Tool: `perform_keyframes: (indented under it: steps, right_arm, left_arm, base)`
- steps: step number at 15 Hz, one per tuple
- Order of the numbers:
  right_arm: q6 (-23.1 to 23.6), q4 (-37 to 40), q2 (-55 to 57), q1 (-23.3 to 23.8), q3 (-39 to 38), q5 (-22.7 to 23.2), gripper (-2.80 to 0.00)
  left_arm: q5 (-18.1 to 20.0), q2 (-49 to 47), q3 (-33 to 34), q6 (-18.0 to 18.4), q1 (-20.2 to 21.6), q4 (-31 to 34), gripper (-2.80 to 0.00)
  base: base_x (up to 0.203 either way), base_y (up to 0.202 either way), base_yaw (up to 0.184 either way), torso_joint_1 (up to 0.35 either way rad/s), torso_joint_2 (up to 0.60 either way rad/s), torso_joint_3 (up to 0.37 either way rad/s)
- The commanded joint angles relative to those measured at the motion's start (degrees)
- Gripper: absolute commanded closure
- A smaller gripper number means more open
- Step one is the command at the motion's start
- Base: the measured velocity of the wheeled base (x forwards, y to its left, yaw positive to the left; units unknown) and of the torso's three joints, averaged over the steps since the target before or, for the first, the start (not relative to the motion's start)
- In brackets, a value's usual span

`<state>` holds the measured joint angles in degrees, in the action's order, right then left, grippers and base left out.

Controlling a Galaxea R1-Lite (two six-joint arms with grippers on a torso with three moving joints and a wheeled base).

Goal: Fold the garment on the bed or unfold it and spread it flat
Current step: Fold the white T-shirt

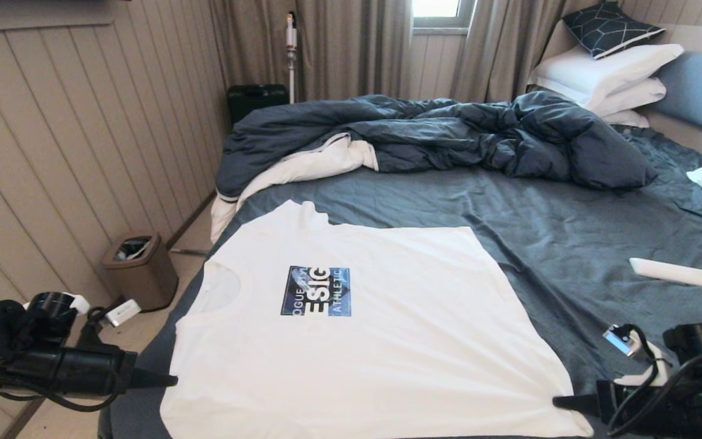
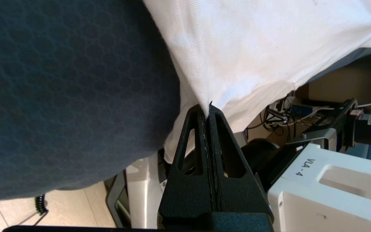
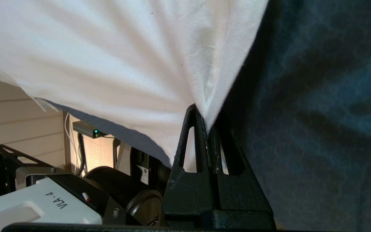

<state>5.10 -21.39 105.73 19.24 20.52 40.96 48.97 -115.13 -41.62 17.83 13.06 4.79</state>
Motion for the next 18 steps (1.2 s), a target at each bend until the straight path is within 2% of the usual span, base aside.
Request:
perform_keyframes:
  steps: [1, 6, 10, 13, 18]
  right_arm:
    - [0.1, -0.72, -0.73, 0.36, -1.4, 0.17, 0.0]
    - [0.98, -1.72, -2.38, 0.46, -4.71, 0.17, 0.0]
    - [3.06, -1.35, -5.53, 4.49, -6.47, 0.13, 0.0]
    - [4.99, -1.39, -5.62, 5.62, -8.15, 0.17, 0.0]
    - [6.33, -1.55, -5.53, 5.55, -10.32, 0.26, 0.0]
  left_arm:
    - [0.16, 0.99, 0.49, 0.09, 0.16, 0.15, 0.0]
    - [-0.03, 2.37, 1.73, 1.17, 1.62, 0.57, 0.0]
    - [-2.27, 5.84, 5.51, 3.09, 1.56, 1.6, 0.0]
    - [-2.55, 7.38, 6.69, 3.49, 1.54, 3.0, 0.0]
    - [-2.75, 9.21, 9.71, 4.31, 1.54, 4.08, 0.0]
  base:
    - [0.0, 0.0, 0.0, 0.0, 0.0, 0.0]
    - [0.0, 0.0, 0.0, 0.0, 0.0, 0.0]
    - [0.0, 0.0, 0.0, 0.0, 0.0, 0.0]
    - [0.0, 0.0, 0.0, 0.0, 0.0, 0.0]
    - [0.0, 0.0, 0.0, 0.0, 0.0, 0.0]
